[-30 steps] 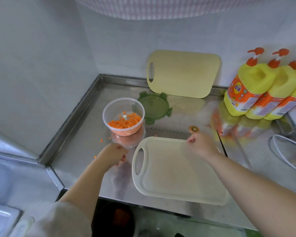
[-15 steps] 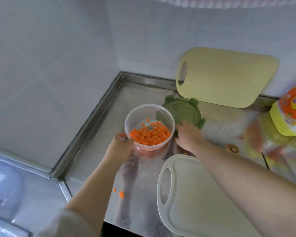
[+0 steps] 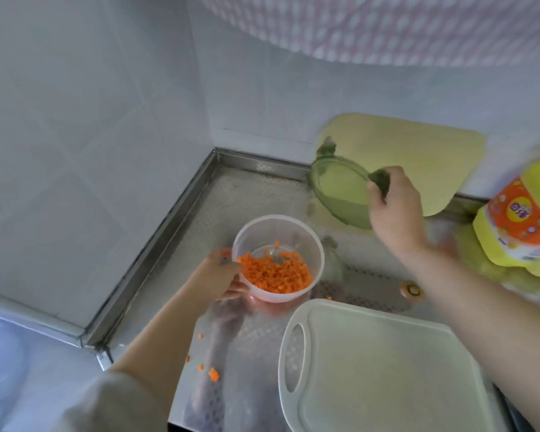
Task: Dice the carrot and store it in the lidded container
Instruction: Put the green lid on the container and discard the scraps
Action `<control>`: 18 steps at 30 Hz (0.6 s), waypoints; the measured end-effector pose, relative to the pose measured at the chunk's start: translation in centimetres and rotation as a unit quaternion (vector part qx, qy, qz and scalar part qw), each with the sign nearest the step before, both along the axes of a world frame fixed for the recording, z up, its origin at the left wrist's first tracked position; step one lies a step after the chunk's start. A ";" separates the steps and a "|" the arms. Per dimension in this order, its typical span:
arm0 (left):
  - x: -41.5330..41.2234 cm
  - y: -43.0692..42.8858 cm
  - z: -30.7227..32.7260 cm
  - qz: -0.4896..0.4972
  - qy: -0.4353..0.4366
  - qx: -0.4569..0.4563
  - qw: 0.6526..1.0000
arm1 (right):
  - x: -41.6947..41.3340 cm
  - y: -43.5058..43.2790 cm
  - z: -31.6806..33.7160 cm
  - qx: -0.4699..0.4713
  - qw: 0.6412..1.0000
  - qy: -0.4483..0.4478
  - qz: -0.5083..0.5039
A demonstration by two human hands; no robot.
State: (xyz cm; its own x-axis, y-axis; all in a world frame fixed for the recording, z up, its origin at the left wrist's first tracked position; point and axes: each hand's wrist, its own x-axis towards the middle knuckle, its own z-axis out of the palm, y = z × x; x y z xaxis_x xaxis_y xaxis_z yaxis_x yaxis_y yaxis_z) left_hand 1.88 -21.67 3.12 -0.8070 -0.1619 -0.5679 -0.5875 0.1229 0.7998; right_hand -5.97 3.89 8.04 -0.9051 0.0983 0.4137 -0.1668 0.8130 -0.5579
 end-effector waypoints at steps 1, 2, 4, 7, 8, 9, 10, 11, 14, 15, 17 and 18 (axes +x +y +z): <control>-0.1 0.1 0.3 0.002 -0.005 0.005 1.000 | 0.4 0.3 1.3 -0.052 0.999 0.011 -0.009; -0.3 0.2 0.6 0.010 -0.006 0.008 1.000 | 0.8 0.5 2.4 -0.099 0.995 0.022 -0.017; -1.0 0.4 1.1 0.052 -0.009 0.020 0.998 | 1.5 0.9 3.6 -0.199 0.978 0.035 -0.045; -1.6 0.5 1.7 0.088 -0.013 0.051 0.995 | 1.9 1.3 3.7 -0.372 0.923 0.002 -0.104; -1.7 0.5 1.8 0.084 -0.012 0.062 0.994 | 2.1 1.3 3.5 -0.437 0.891 -0.018 -0.123; -1.8 0.7 2.0 0.084 -0.011 0.069 0.994 | 2.1 1.3 3.2 -0.500 0.854 -0.037 -0.140; -1.8 0.7 2.2 0.084 -0.007 0.069 0.994 | 2.2 1.3 2.9 -0.555 0.814 -0.056 -0.159; -1.8 0.7 2.2 0.080 -0.002 0.058 0.995 | 2.1 1.3 2.6 -0.594 0.781 -0.081 -0.175; -1.6 0.7 1.8 0.043 0.007 -0.001 0.999 | 2.5 1.0 1.7 -0.629 0.727 -0.170 -0.217; -1.6 0.8 1.7 0.044 0.008 -0.010 0.999 | 2.6 0.8 1.2 -0.634 0.717 -0.193 -0.216; -1.3 0.5 1.1 0.045 0.012 -0.014 0.999 | 3.0 0.0 0.1 -0.650 0.697 -0.230 -0.200; -1.0 0.3 1.0 0.034 0.012 -0.015 0.999 | 3.2 -0.6 -0.5 -0.657 0.687 -0.247 -0.189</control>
State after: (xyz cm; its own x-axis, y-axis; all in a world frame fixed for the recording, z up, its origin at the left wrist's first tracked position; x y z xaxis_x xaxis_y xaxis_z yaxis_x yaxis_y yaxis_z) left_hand 0.86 -21.36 4.08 -0.8064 -0.2345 -0.5428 -0.5765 0.1076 0.8100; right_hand -2.74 3.32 7.59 -0.7097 0.3603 -0.6054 0.3915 -0.5127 -0.7641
